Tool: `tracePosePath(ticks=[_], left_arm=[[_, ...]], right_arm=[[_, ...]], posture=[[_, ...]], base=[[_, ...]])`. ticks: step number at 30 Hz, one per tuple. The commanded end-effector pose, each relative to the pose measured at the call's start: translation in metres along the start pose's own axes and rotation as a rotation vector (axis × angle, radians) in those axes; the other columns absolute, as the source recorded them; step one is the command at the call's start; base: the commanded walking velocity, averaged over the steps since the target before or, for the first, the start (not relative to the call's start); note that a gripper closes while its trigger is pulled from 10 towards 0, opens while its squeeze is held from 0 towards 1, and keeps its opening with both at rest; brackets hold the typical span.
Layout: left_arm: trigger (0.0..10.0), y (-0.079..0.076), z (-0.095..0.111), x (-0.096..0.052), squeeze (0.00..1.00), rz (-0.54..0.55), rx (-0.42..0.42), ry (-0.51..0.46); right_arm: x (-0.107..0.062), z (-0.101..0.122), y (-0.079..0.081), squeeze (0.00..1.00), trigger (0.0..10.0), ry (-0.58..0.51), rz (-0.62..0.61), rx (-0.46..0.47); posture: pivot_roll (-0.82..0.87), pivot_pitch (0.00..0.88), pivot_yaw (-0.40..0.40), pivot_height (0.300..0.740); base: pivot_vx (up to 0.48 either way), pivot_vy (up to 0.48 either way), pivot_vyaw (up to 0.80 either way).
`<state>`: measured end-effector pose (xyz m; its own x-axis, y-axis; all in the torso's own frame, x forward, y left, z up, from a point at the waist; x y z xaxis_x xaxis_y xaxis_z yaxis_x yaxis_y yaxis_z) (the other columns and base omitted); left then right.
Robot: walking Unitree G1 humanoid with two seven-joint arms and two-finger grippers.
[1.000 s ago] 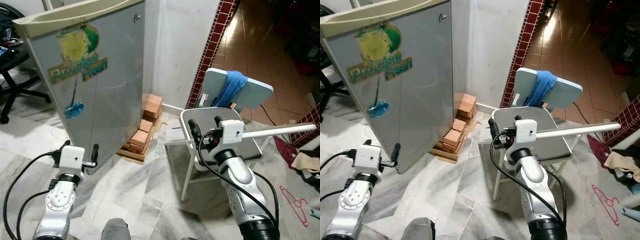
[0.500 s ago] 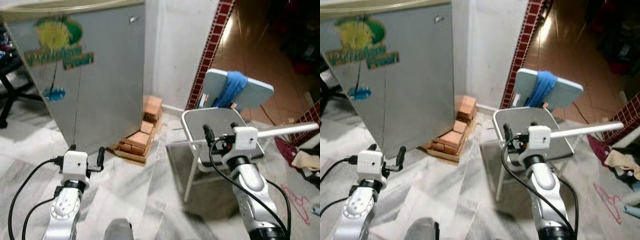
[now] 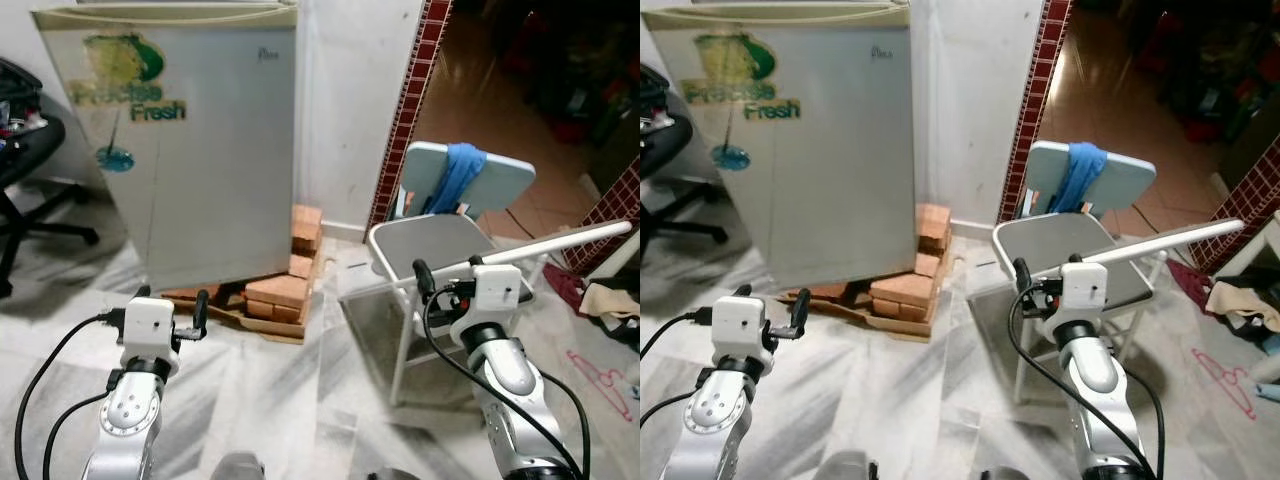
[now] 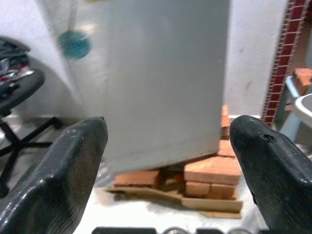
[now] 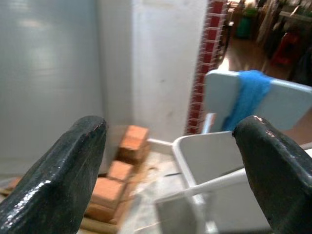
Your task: Restocking fridge
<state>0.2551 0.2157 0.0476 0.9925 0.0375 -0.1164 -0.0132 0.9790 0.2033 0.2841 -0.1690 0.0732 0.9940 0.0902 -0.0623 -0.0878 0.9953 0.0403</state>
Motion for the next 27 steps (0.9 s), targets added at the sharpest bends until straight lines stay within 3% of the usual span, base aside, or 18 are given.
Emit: tracePosePath(ticks=[1, 12, 16, 27], left_arm=[[10.0, 0.003, 0.004, 0.003, 0.00, 0.002, 0.015, -0.006], [10.0, 0.002, 0.007, 0.001, 0.00, -0.004, -0.028, -0.028], [10.0, -0.003, 0.015, 0.001, 0.00, -0.030, -0.036, -0.065], [10.0, -0.008, 0.011, 0.001, 0.00, -0.043, -0.039, -0.052]], right_arm=[[0.003, 0.008, 0.001, 0.00, 10.0, -0.027, 0.003, -0.004], [0.001, 0.001, 0.003, 0.00, 10.0, 0.006, -0.007, -0.004], [0.001, 0.000, 0.000, 0.00, 10.0, 0.010, -0.021, -0.019], [0.001, -0.003, -0.002, 0.00, 10.0, 0.026, -0.026, -0.027]], posture=[[0.11, 0.000, -0.047, 0.740], [0.10, 0.000, -0.044, 0.740], [0.10, 0.000, -0.046, 0.740], [0.10, 0.000, -0.047, 0.740]], base=[[0.000, 0.480, 0.00], [0.000, 0.480, 0.00], [0.000, 0.000, 0.00], [0.000, 0.000, 0.00]])
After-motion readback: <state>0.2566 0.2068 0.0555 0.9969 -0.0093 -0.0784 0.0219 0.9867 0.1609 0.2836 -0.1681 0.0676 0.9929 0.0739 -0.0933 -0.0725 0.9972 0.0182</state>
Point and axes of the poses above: a point about 5 cm out from each wrist's last joint towards the gripper, its own x axis pointing out of the wrist towards the gripper, its own z axis along the axis of the wrist's last joint, y = z × x, the point moved 3 cm from there along x, pointing out of the wrist towards the gripper
